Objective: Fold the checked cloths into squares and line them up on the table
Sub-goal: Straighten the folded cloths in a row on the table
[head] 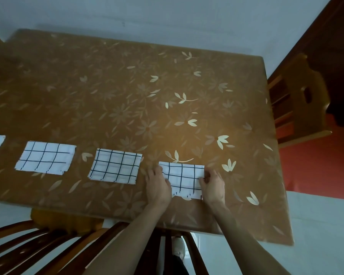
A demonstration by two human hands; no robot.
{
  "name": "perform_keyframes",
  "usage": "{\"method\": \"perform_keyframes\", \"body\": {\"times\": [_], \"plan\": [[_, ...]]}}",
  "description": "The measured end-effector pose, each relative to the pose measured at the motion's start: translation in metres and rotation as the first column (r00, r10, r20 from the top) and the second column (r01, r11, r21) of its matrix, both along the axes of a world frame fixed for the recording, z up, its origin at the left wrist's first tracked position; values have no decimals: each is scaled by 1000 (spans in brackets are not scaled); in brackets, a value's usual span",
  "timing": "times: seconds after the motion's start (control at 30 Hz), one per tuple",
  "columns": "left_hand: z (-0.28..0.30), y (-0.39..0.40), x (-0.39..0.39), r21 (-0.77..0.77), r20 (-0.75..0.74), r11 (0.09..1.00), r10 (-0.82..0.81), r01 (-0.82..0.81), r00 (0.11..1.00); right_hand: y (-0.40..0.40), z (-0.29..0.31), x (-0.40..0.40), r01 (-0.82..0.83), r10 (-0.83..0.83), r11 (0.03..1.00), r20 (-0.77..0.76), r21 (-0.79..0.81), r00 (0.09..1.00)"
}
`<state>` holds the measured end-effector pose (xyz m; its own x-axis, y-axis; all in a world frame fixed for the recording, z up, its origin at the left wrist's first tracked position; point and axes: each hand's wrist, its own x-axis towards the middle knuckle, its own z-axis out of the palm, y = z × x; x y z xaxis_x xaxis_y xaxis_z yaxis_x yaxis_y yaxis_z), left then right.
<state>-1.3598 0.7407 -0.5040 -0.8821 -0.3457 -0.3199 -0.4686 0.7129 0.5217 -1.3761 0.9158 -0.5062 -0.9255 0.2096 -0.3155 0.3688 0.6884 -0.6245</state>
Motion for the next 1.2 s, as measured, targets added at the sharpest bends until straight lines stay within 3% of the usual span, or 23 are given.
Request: {"method": "perform_keyframes", "body": {"times": [0.17, 0.3, 0.47, 0.57, 0.67, 0.8, 1.2], "plan": [[2, 5, -5, 3, -56, 1000, -30, 30, 998, 4, -5, -1, 13, -14, 999, -30, -41, 999], [2, 3, -2, -63, -78, 997, 32, -37, 996, 2, -5, -2, 95, -96, 994, -9, -62, 995], [-6, -8, -12, -147, -71, 986, 64, -73, 995, 0, -5, -9, 35, -34, 999, 48, -6, 998], [-7, -12, -20, -69, -69, 992, 101, -106, 992, -1, -5, -8, 29, -28, 1000, 78, -7, 997], [-3, -14, -23, 8, -89, 982, 188, -189, 978, 0, -7, -7, 102, -100, 988, 24, -113, 995], [-2, -15, -25, 42, -135, 982, 188, -184, 973, 3, -1, -10, 194, -192, 954, 32, -230, 981], [-7, -13, -42, 186, -177, 961, 236, -203, 956, 6, -2, -18, 185, -200, 960, -50, -210, 979]]}}
